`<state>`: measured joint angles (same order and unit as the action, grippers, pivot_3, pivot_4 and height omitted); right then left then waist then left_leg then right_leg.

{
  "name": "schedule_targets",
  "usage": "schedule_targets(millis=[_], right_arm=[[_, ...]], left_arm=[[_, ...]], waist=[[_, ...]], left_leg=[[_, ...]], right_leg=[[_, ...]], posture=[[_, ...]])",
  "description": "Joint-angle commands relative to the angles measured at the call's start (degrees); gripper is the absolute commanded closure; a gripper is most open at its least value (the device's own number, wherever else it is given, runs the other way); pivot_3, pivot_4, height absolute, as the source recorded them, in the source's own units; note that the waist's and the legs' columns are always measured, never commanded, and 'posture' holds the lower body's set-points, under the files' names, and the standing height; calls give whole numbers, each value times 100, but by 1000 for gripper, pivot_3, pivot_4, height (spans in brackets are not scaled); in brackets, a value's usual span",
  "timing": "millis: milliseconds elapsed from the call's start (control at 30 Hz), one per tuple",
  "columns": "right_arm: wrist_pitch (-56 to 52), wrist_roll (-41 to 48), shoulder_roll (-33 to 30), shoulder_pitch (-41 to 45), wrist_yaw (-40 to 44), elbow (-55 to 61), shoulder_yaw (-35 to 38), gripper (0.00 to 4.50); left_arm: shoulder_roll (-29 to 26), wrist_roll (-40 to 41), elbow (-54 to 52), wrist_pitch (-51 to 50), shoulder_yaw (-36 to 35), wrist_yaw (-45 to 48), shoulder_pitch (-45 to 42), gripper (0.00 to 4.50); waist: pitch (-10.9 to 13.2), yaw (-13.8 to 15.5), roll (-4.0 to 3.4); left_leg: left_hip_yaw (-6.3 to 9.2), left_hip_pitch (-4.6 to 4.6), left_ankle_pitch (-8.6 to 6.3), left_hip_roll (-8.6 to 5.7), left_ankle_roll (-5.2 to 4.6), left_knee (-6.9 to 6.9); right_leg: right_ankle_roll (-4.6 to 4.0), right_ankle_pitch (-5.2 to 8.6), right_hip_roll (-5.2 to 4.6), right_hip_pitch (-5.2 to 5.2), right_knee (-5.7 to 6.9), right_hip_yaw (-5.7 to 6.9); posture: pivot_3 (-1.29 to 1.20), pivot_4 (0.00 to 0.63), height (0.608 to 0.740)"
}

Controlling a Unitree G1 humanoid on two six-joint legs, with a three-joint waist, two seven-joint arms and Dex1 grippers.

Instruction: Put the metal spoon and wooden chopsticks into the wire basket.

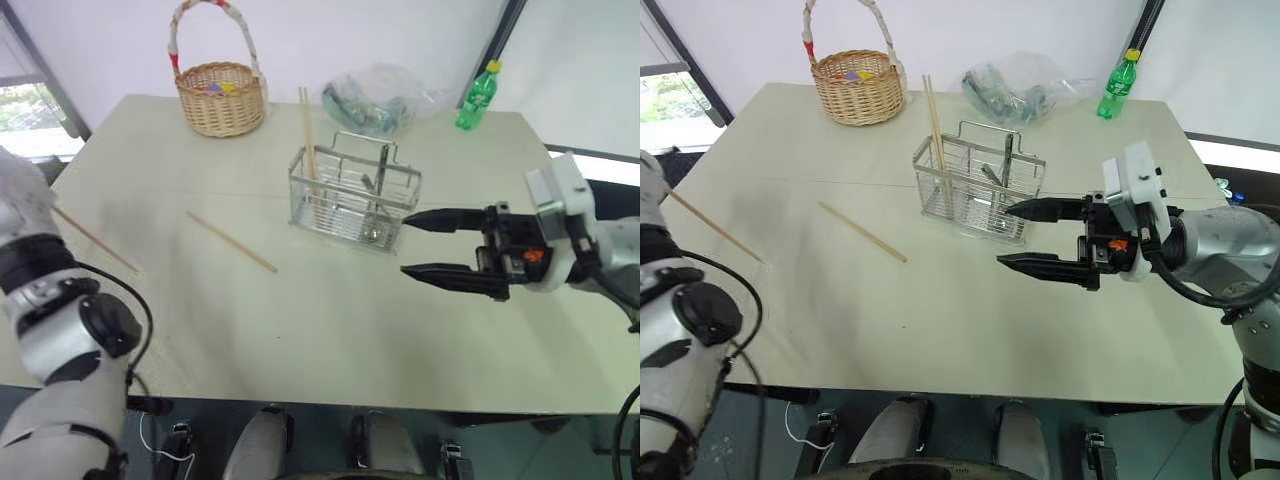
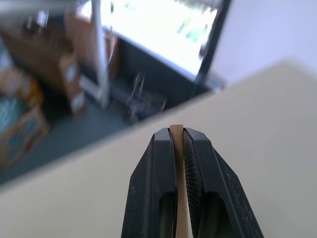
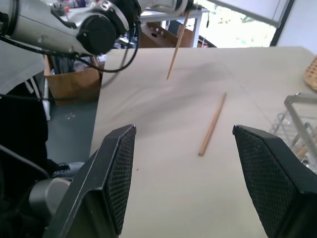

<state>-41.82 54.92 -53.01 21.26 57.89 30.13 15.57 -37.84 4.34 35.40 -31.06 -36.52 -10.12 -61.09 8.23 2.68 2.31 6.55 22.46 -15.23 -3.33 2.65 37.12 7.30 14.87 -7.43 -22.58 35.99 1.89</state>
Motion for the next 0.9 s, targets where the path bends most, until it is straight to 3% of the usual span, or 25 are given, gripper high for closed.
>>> schedule_targets(millis=[33, 333, 467, 633, 900], right_arm=[[169, -75, -30, 123, -80, -155, 220, 1294], [389, -466, -285, -41, -66, -831, 734, 1294], [419, -585, -300, -111, -109, -919, 785, 1294], [395, -575, -199, -151, -299, -809, 806, 1294], [309, -423, -115, -314, -588, -507, 914, 1294]], left_arm=[[-98, 410, 284, 617, 306, 917, -480, 4449], [42, 1368, -11, 698, 1143, 3386, -1390, 4449], [308, 1863, -367, 591, 1198, 3797, -1618, 4449], [1085, 2363, -598, 821, 1237, 3887, -1852, 4449], [1992, 2284, -71, 1529, 1620, 4040, -1995, 4449]], waist=[[0, -1, 1], [8, -73, -8], [9, -107, -11], [9, -105, -12], [10, -87, -15]], left_leg=[[0, 0, -1, -3, -2, 0], [-13, 6, 8, -5, -26, -7], [-14, 4, 8, -3, -28, -6], [-11, 2, 8, -1, -29, 0], [-14, 1, 9, -3, -30, -1]], right_leg=[[0, 0, -4, 4, -1, 1], [1, 0, -14, -2, 3, 9], [2, 1, -13, -2, 4, 8], [3, 0, -12, 6, 5, 10], [3, 0, -12, 7, 2, 11]], posture=[[0, 150, 661], [0, 150, 661], [0, 150, 661], [0, 150, 661], [0, 150, 661]])
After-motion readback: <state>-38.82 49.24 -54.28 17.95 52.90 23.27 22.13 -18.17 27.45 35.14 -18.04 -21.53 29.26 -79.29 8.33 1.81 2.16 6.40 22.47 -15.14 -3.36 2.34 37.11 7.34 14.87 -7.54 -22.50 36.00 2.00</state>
